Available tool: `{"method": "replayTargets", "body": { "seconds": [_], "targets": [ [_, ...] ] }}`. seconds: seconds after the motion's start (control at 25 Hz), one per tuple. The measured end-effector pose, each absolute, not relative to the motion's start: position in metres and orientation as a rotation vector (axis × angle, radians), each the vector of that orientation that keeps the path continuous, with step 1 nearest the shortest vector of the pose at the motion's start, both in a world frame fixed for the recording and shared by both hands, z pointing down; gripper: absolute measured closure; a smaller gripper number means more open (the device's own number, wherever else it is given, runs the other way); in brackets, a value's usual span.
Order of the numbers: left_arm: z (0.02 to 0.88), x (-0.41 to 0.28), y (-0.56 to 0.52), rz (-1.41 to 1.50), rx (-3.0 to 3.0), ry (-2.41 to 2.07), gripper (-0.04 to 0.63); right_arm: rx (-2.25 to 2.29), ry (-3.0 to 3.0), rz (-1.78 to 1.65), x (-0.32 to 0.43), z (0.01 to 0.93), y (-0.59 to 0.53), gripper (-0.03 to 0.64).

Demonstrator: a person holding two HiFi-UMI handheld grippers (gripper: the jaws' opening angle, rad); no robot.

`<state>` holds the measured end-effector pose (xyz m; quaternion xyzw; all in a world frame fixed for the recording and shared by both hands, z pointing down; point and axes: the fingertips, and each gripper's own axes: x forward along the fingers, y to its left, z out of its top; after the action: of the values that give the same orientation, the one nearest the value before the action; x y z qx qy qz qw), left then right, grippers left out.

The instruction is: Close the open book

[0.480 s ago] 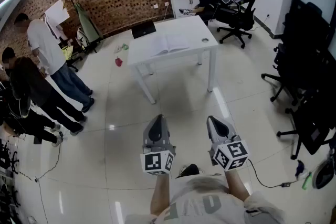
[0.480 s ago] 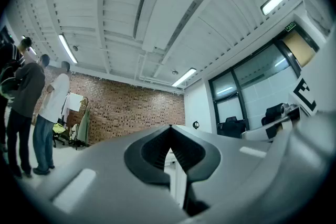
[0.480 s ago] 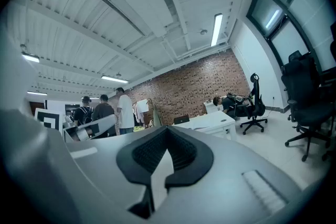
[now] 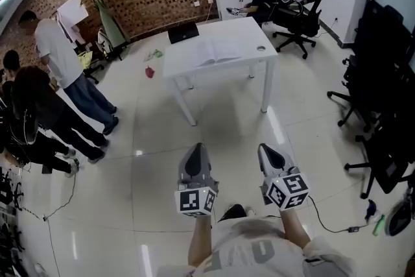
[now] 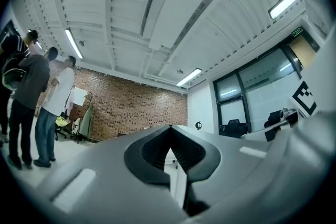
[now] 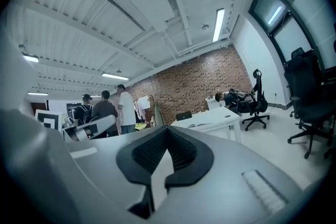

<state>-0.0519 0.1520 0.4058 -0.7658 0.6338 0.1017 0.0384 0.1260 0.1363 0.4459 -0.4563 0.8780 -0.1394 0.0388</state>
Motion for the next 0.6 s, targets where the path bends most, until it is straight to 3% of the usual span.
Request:
{"method": "replayTargets", "body": {
  "seconds": [0.6],
  "targets": [
    [0.400,-0.123,0.127,0.355,-2.367,1.985,0.580,-1.221,2.713,-0.490,0.046,0.424,0.123,0.614]
  ]
}}
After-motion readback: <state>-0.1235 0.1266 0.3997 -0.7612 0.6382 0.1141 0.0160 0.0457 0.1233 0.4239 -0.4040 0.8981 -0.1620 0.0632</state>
